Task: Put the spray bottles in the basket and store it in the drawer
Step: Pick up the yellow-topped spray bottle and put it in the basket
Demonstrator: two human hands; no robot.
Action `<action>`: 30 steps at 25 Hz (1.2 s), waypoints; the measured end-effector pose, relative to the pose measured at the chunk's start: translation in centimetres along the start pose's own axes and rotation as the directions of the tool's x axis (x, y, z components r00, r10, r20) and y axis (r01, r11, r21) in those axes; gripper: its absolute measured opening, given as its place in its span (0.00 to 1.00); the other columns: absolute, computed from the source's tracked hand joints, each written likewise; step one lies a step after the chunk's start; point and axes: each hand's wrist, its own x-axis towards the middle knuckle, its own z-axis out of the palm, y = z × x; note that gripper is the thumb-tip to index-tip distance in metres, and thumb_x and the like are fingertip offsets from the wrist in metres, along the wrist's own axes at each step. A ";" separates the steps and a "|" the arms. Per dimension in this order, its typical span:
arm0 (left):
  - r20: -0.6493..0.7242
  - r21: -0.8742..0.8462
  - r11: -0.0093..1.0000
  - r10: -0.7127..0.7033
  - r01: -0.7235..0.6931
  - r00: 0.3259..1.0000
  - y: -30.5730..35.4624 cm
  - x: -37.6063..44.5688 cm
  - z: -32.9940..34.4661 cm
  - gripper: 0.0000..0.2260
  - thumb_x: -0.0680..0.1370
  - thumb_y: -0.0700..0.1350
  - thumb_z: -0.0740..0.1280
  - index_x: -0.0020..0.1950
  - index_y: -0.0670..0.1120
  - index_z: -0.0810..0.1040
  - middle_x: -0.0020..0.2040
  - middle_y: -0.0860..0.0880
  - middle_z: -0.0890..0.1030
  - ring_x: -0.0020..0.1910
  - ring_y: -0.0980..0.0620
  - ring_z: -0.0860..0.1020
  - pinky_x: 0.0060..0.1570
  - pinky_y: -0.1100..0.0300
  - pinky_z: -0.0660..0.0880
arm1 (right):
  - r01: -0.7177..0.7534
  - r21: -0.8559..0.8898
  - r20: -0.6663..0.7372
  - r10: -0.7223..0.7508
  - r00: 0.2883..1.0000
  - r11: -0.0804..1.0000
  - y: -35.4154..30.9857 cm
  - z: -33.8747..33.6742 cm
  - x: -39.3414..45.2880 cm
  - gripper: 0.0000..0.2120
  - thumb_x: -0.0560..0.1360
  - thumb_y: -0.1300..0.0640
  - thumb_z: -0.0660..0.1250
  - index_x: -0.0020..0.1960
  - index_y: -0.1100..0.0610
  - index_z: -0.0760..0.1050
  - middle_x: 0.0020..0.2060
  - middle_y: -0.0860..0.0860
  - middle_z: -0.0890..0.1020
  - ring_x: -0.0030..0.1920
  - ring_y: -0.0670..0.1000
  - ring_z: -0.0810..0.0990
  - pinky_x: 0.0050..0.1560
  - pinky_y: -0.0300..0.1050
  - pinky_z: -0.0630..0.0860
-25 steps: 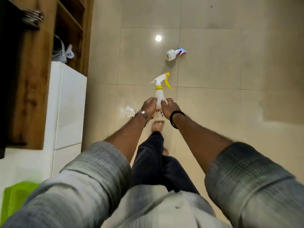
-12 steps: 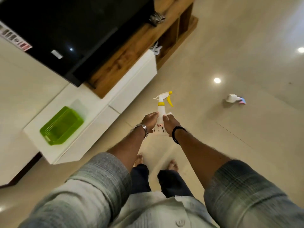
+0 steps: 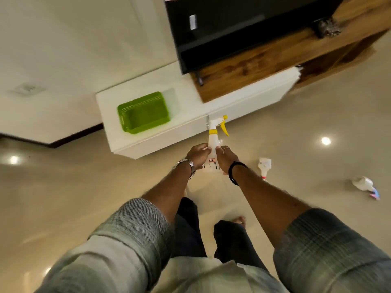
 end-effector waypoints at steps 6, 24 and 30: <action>-0.078 -0.209 0.975 -0.094 0.076 0.993 -5.1 5.0 -15.5 0.11 0.82 0.49 0.65 0.63 0.51 0.81 0.56 0.46 0.82 0.50 0.46 0.83 0.51 0.48 0.81 | 0.067 -0.158 0.183 -0.037 0.982 0.985 -10.7 12.0 4.8 0.26 0.83 0.40 0.51 0.73 0.54 0.67 0.66 0.57 0.78 0.63 0.59 0.78 0.65 0.58 0.75; -0.407 0.230 0.923 0.379 -0.308 0.831 -10.7 28.2 -39.1 0.23 0.74 0.44 0.76 0.69 0.45 0.79 0.66 0.46 0.82 0.64 0.45 0.80 0.67 0.49 0.76 | 0.610 -0.371 0.244 -0.560 0.792 0.700 -25.7 31.2 30.0 0.27 0.82 0.52 0.64 0.76 0.63 0.64 0.70 0.60 0.73 0.71 0.58 0.71 0.68 0.50 0.70; -0.378 0.626 0.739 0.568 -0.250 0.732 -13.2 32.6 -39.8 0.23 0.78 0.55 0.69 0.71 0.48 0.78 0.71 0.51 0.79 0.74 0.47 0.74 0.72 0.52 0.65 | 0.627 -0.432 0.162 -0.628 0.761 0.648 -24.5 34.6 33.9 0.22 0.83 0.52 0.62 0.71 0.65 0.69 0.69 0.62 0.74 0.68 0.61 0.73 0.64 0.53 0.73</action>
